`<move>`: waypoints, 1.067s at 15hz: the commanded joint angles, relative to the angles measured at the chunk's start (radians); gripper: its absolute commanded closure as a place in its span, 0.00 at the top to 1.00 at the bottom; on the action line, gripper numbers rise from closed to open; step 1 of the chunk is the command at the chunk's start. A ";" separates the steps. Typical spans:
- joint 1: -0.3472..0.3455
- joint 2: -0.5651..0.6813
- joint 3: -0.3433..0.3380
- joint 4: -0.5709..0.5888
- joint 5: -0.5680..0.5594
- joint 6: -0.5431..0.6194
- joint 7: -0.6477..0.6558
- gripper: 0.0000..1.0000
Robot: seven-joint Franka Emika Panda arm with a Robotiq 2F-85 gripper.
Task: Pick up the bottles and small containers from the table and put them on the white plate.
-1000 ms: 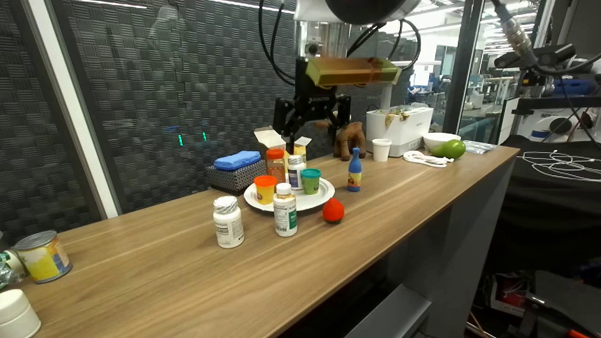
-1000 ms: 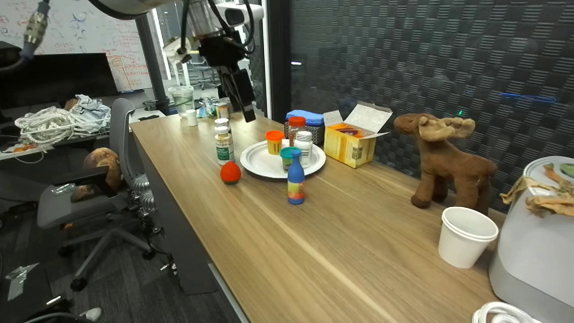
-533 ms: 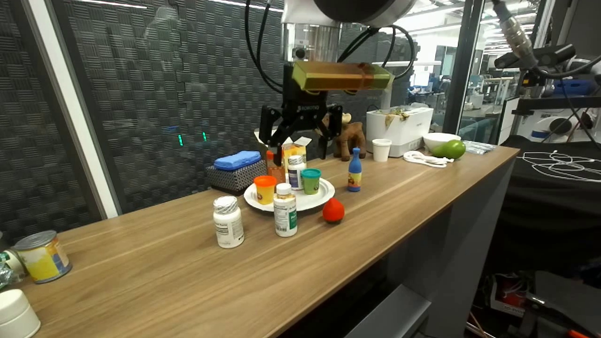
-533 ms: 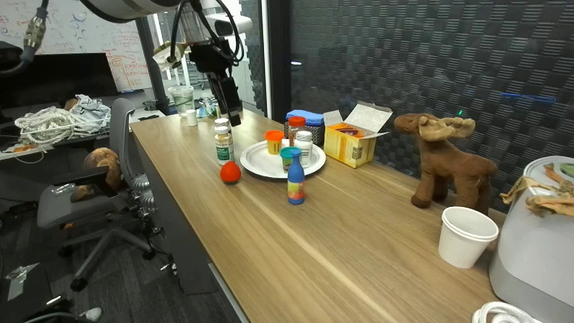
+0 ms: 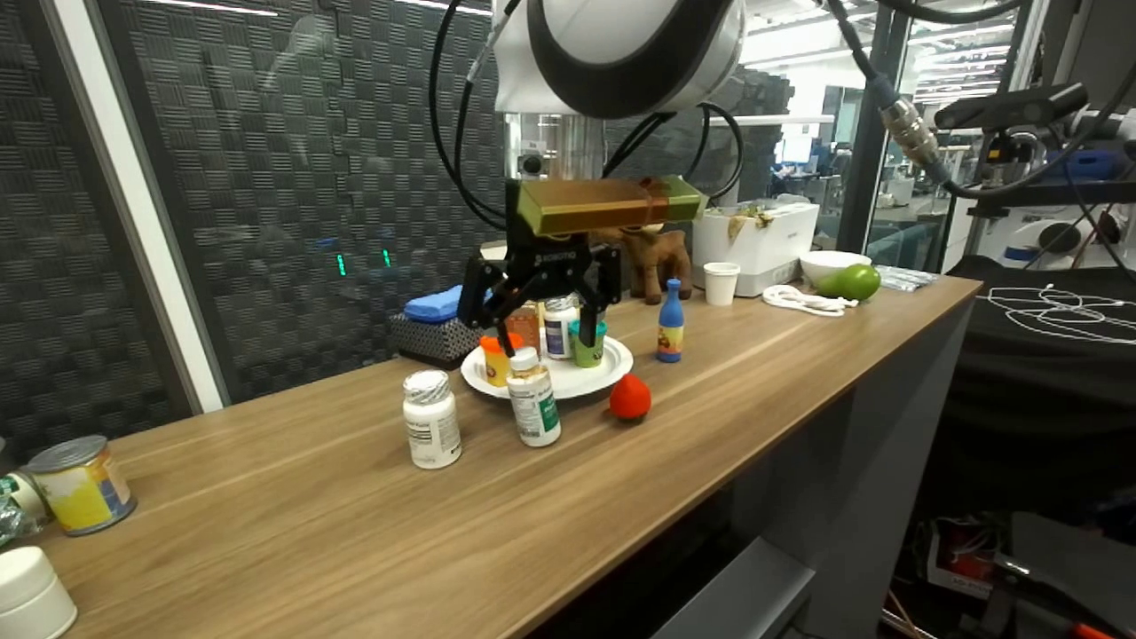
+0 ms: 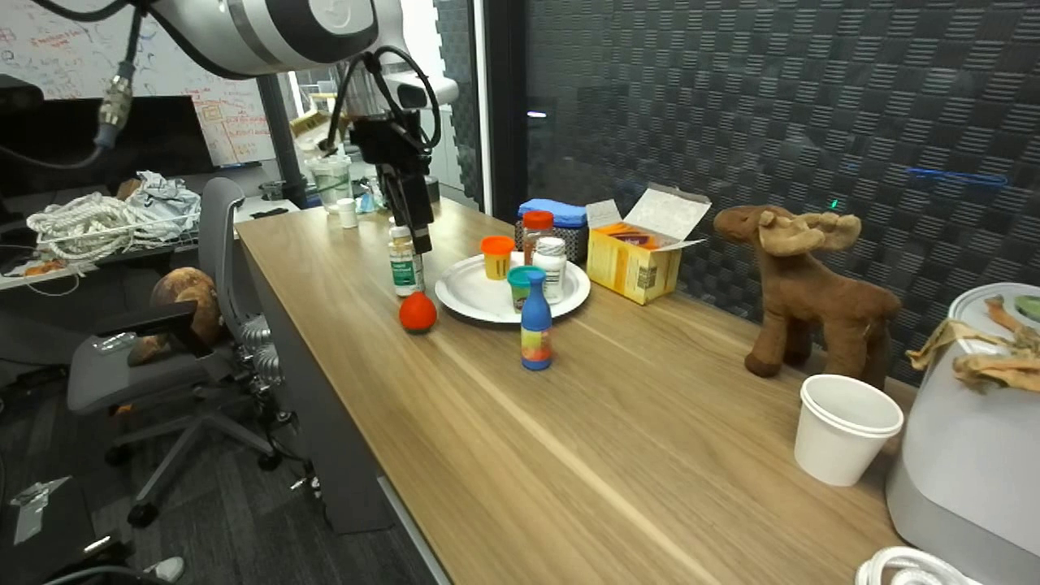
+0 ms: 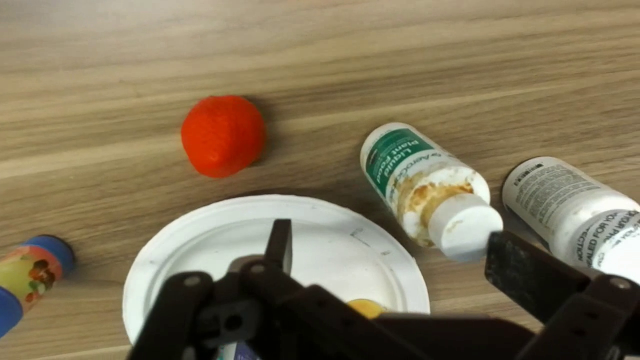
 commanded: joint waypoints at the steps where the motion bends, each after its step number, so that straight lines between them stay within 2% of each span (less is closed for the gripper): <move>1: 0.018 0.020 0.000 0.052 0.011 -0.025 0.010 1.00; 15: 0.034 -0.009 -0.006 0.050 -0.044 -0.071 0.083 1.00; 16: 0.033 -0.007 -0.006 0.052 -0.043 -0.084 0.086 0.83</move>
